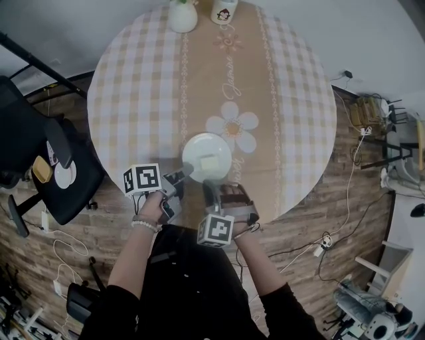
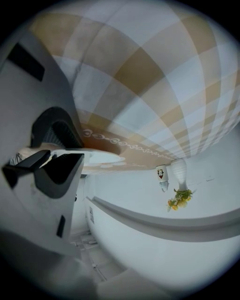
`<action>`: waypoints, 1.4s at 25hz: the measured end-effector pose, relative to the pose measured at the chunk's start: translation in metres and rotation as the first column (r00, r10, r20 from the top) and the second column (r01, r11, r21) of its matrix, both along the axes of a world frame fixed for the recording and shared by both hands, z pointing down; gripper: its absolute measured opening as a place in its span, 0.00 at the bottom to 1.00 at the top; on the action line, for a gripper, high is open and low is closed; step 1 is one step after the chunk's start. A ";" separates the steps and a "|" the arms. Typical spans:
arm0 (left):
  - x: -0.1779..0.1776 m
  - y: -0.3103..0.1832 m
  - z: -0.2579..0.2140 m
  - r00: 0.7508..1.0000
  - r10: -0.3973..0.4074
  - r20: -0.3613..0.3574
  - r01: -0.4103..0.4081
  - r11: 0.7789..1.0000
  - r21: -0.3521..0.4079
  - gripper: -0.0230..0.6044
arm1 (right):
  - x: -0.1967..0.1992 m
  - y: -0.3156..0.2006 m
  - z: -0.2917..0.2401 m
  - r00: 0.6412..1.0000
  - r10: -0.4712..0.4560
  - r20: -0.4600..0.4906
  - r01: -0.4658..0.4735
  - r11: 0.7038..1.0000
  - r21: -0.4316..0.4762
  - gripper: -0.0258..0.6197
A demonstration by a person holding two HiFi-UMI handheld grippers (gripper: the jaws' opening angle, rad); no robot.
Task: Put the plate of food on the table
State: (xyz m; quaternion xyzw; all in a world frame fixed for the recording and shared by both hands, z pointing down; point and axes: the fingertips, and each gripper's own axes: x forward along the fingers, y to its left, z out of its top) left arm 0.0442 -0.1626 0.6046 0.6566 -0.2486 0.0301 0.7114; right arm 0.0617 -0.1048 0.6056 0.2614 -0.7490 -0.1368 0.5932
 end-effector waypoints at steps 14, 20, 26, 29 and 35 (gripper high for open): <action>-0.032 0.030 0.001 0.996 0.060 0.060 -0.063 0.997 0.036 0.05 | -0.007 -0.002 0.014 0.999 0.036 0.032 -0.034 0.997 -0.066 0.08; -0.034 0.030 -0.022 0.993 0.084 0.085 -0.095 0.985 0.145 0.05 | -0.016 0.005 0.000 0.944 0.203 0.259 -0.148 0.965 -0.216 0.17; -0.030 0.031 -0.048 0.970 0.144 0.198 -0.200 0.933 0.300 0.04 | -0.013 0.011 -0.034 0.831 0.341 0.438 -0.267 0.937 -0.224 0.05; -0.033 0.025 -0.068 0.954 0.131 0.271 -0.236 0.885 0.401 0.04 | -0.005 0.010 -0.057 0.731 0.420 0.538 -0.344 0.907 -0.242 0.04; -0.029 0.018 -0.122 0.953 0.085 0.290 -0.242 0.789 0.565 0.04 | 0.010 -0.003 -0.117 0.560 0.447 0.698 -0.448 0.872 -0.199 0.04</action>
